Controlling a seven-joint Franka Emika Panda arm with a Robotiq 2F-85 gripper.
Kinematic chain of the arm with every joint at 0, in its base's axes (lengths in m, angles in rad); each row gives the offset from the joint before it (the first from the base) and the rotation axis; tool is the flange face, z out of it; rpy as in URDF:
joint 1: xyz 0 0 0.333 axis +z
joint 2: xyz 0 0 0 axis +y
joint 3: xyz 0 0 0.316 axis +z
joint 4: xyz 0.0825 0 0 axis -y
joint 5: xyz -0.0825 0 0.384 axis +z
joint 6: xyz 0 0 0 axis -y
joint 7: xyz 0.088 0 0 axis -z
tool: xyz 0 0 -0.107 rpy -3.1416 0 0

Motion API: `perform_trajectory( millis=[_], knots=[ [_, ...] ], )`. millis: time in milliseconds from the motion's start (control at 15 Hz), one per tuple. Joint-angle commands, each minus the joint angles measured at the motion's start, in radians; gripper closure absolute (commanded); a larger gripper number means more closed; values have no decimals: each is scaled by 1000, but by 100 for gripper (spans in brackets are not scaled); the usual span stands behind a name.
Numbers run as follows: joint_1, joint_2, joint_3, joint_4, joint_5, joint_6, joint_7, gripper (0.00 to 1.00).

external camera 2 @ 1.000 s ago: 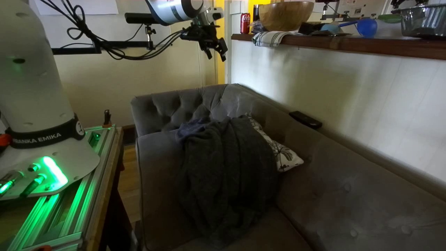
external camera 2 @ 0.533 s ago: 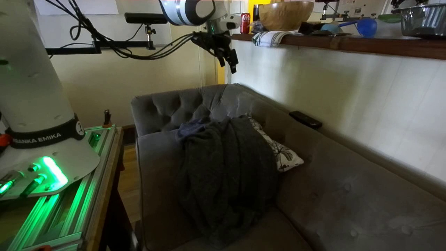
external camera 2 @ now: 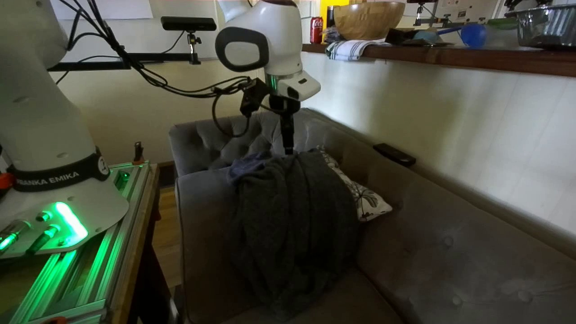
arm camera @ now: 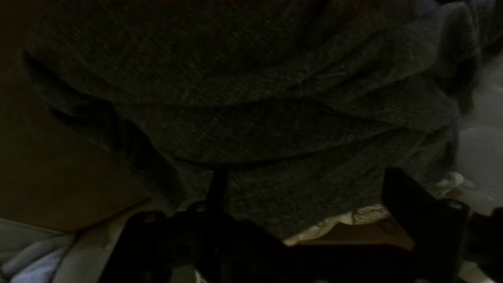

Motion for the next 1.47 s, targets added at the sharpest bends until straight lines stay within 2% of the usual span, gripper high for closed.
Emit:
perform_trajectory(
  millis=[0, 200, 267, 667, 867, 1133, 1400],
  knots=[
    [-16, 0, 0, -17, 16, 3, -12, 0],
    [-23, -6, 10, -26, 28, 4, -13, 0],
    [-49, 10, 3, 17, 63, -35, -14, 0],
    [-260, 169, -146, 181, 127, -228, -62, 0],
    [-314, 284, -190, 256, 180, -307, -45, 0],
    [-341, 451, -160, 346, 338, -352, -11, 0],
    [-326, 645, -144, 475, 548, -306, 12, 0]
  ],
)
